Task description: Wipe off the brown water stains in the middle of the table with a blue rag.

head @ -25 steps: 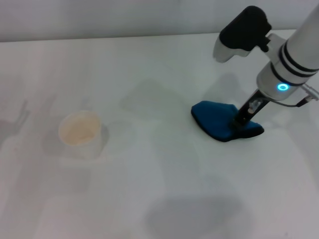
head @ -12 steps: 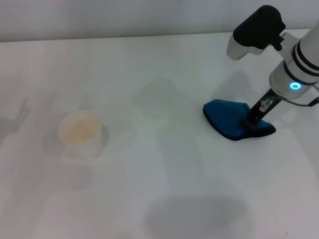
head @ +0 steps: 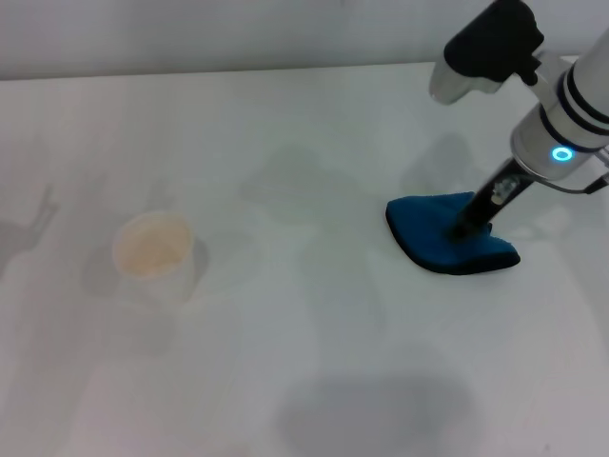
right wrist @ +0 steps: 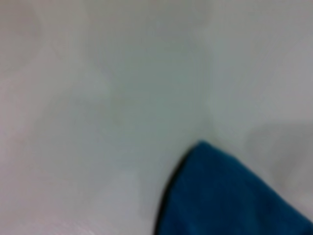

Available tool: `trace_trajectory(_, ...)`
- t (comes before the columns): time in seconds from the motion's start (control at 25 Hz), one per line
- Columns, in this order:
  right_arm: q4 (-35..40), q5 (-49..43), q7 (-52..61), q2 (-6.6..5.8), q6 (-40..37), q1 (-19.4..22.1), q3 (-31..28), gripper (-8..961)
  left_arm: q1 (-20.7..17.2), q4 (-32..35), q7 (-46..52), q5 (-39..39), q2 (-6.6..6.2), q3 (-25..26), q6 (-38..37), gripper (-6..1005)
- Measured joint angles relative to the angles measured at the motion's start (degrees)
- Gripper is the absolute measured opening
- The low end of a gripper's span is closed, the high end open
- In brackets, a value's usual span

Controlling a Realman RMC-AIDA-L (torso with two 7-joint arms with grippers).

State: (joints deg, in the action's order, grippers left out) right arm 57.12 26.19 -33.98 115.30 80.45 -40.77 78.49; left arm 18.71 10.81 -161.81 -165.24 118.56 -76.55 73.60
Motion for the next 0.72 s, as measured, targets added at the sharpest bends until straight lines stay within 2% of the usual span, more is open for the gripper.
trace_trajectory(0.08, 0.92, 1.75, -0.87, -0.07, 0.14, 0.26, -0.3, 357, 0.05, 0.0, 0.0, 0.0, -0.05, 0.0, -0.12, 879)
trace_trajectory(0.44, 4.01, 2.76, -2.11, -0.08, 1.49, 0.3, -3.03, 411, 0.03, 0.0, 0.0, -0.26, -0.21, 0.01, -0.4, 880)
trace_trajectory(0.56, 6.61, 2.83, -2.62, -0.13, 1.23, 1.01, -5.93, 423, 0.02, 0.0, 0.0, -0.33, -0.46, 0.08, -0.64, 880)
trace_trajectory(0.72, 10.75, 4.68, -4.96, -0.04, -3.43, 3.63, -10.62, 423, 0.42, 0.0, 0.0, -0.35, -0.74, 0.09, -1.27, 880)
